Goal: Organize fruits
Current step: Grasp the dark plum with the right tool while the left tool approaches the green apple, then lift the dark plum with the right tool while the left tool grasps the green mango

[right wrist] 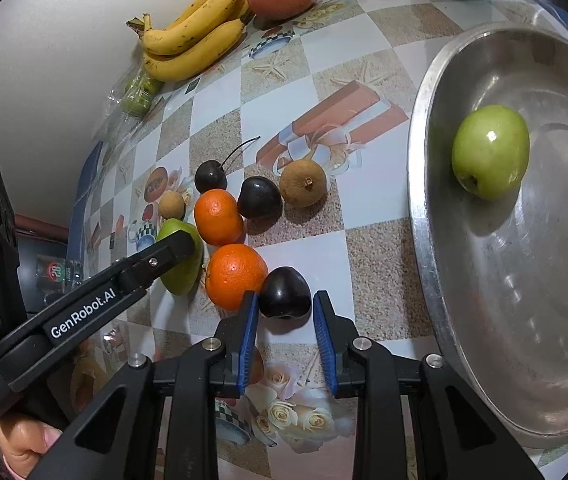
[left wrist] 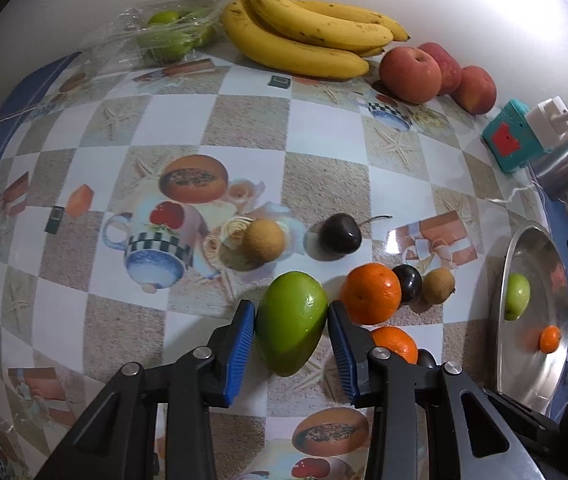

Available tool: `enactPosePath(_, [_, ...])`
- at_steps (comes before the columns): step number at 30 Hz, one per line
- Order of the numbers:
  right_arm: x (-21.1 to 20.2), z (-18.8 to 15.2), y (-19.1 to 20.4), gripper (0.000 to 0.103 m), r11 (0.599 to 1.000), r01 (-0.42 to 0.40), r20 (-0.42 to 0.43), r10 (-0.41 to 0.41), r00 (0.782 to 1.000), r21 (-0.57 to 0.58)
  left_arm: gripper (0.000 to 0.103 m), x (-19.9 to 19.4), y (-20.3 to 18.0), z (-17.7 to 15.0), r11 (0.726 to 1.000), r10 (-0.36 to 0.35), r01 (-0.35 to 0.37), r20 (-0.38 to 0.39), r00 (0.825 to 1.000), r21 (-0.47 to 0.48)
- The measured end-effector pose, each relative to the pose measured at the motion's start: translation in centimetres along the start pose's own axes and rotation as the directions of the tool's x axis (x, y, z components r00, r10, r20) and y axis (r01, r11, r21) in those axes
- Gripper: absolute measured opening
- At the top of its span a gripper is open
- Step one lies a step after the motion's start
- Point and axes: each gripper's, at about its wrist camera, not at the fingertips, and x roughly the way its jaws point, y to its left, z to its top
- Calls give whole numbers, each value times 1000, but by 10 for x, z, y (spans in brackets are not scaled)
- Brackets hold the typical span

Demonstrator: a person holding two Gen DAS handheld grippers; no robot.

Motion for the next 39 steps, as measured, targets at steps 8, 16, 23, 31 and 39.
enactPosePath(8, [-1, 1, 1, 27, 1000, -2, 5, 2, 1000, -7, 40, -8, 3, 3, 1000, 11, -11, 20, 1000, -7])
enactPosePath(16, [-2, 1, 3, 27, 1000, 7, 13, -6, 1000, -17, 40, -15, 7, 5, 999, 27, -27, 40, 999, -22])
enactPosePath(23, [-16, 3, 2, 27, 1000, 15, 53, -14, 998, -14, 40, -23, 12, 7, 998, 38, -35, 64, 997, -48])
enactPosePath(31, [-52, 6, 11, 27, 998, 54, 171, -47, 984, -36, 31, -44, 12, 11, 998, 52, -46, 133, 990, -52])
enactPosePath(39, [-56, 6, 11, 27, 998, 59, 175, -52, 983, -38, 36, -31, 34, 13, 990, 94, -79, 121, 988, -119])
